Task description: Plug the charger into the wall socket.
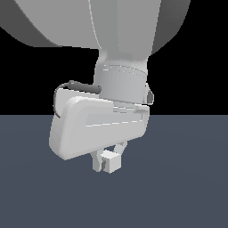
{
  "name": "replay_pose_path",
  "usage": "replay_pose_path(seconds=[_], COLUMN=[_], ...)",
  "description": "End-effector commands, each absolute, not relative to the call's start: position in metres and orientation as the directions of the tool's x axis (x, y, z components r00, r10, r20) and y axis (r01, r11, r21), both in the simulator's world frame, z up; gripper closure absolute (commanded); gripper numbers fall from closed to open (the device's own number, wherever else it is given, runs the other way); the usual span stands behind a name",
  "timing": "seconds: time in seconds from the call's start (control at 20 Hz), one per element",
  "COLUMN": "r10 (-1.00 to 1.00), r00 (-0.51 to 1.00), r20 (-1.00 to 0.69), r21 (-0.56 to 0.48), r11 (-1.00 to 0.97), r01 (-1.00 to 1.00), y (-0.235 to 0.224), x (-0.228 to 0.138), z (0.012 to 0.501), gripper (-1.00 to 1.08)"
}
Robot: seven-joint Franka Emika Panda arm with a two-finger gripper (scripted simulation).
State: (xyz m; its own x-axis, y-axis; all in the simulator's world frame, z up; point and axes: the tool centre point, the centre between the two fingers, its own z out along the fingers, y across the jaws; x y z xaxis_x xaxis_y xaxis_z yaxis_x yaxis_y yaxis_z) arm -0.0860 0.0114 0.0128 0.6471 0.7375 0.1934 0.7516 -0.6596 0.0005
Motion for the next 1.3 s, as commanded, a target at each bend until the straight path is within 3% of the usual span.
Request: replay_pose_path(seconds=[0.0, 1.25], r10=[0.729, 0.354], r00=[0.657, 0.914], r20=[0.194, 0.200], r21=[0.001, -0.002], r11=[-0.670, -0.932], r01=[0.743, 0.362], y=[0.013, 0.054], x=[-0.086, -0.063], z=[0.014, 0.065], gripper=[1.08, 1.08])
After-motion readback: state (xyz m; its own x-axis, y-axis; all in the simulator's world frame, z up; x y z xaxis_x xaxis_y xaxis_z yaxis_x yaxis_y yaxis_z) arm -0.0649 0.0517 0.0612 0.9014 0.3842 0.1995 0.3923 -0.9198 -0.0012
